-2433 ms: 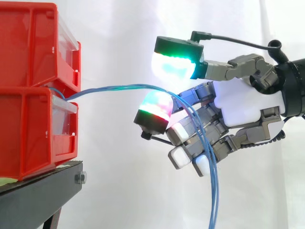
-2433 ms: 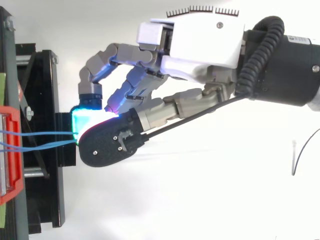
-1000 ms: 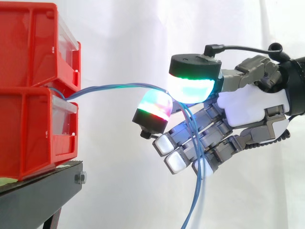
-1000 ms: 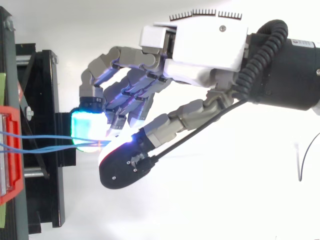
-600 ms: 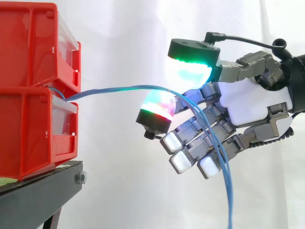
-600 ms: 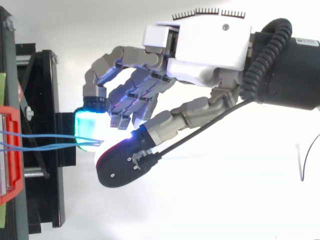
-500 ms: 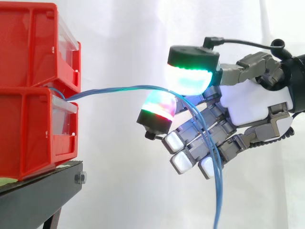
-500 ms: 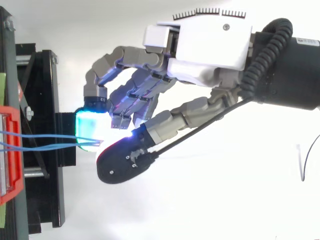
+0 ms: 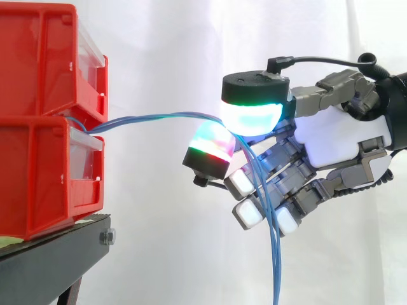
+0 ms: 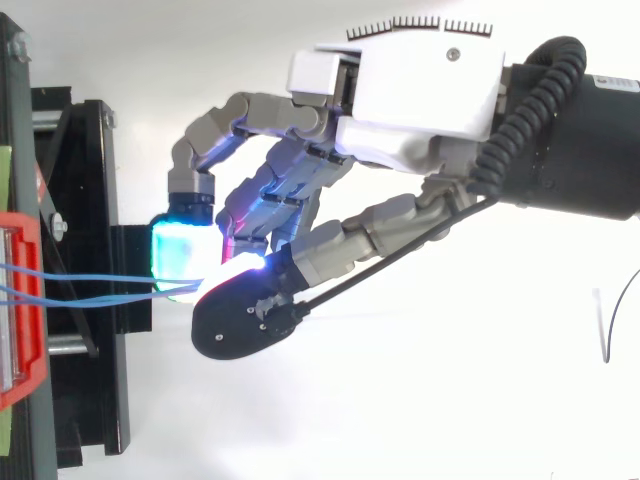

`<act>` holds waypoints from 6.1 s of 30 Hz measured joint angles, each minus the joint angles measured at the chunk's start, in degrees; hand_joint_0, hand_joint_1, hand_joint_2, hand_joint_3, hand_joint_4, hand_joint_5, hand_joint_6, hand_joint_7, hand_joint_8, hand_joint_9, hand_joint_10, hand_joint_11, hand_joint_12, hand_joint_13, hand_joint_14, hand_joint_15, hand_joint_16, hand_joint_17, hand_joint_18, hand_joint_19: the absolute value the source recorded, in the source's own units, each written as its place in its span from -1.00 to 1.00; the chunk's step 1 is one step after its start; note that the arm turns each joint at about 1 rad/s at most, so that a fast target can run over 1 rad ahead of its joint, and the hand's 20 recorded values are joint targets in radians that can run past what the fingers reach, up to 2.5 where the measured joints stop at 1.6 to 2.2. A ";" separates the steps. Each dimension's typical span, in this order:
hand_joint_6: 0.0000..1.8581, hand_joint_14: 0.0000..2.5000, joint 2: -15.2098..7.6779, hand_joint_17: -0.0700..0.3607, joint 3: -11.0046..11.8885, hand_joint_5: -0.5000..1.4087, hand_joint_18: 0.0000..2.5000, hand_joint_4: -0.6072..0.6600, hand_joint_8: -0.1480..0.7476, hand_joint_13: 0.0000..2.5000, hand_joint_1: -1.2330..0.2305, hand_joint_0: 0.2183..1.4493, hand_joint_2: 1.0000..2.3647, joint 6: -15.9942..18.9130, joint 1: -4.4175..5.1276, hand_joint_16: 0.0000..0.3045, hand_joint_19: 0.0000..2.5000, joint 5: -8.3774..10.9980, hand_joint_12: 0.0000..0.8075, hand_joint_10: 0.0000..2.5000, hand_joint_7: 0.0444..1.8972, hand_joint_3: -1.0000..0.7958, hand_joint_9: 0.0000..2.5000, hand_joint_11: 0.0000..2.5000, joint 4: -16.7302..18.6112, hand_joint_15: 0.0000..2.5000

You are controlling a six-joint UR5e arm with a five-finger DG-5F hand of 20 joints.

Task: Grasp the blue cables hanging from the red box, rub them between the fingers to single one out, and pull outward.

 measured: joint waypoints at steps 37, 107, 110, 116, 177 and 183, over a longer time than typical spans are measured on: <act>-0.07 -0.99 -0.02 -0.09 0.03 -0.67 -0.32 0.00 0.06 -0.35 -0.43 -0.39 -1.00 0.59 0.09 -0.63 -0.49 0.00 0.00 -0.99 0.12 -0.44 -0.36 -0.32 0.00 -0.56; -0.06 -0.99 -0.02 -0.01 0.34 -0.66 -0.30 0.17 0.14 -0.32 -0.38 -0.60 -1.00 0.49 0.23 -0.58 -0.48 0.00 0.08 -0.99 0.09 -0.44 -0.30 -0.33 0.07 -0.55; -0.06 -0.99 -0.02 0.00 0.34 -0.66 -0.30 0.18 0.15 -0.31 -0.36 -0.61 -1.00 0.50 0.25 -0.57 -0.49 0.00 0.10 -0.99 0.09 -0.44 -0.30 -0.33 0.08 -0.55; -0.07 -0.99 -0.01 -0.05 0.35 -0.66 -0.33 0.17 0.11 -0.33 -0.39 -0.50 -1.00 0.52 0.26 -0.61 -0.48 0.00 0.04 -0.99 0.14 -0.44 -0.30 -0.34 0.08 -0.54; -0.03 -0.98 -0.02 -0.03 0.76 -0.68 -0.28 0.17 0.09 -0.29 -0.47 -0.56 -1.00 0.53 0.43 -0.60 -0.48 0.00 0.05 -0.99 0.08 -0.44 -0.35 -0.32 0.00 -0.50; -0.04 -0.98 -0.01 -0.08 0.78 -0.68 -0.30 0.14 0.06 -0.30 -0.38 -0.41 -1.00 0.53 0.44 -0.63 -0.46 0.00 0.00 -0.99 0.12 -0.44 -0.35 -0.33 0.00 -0.49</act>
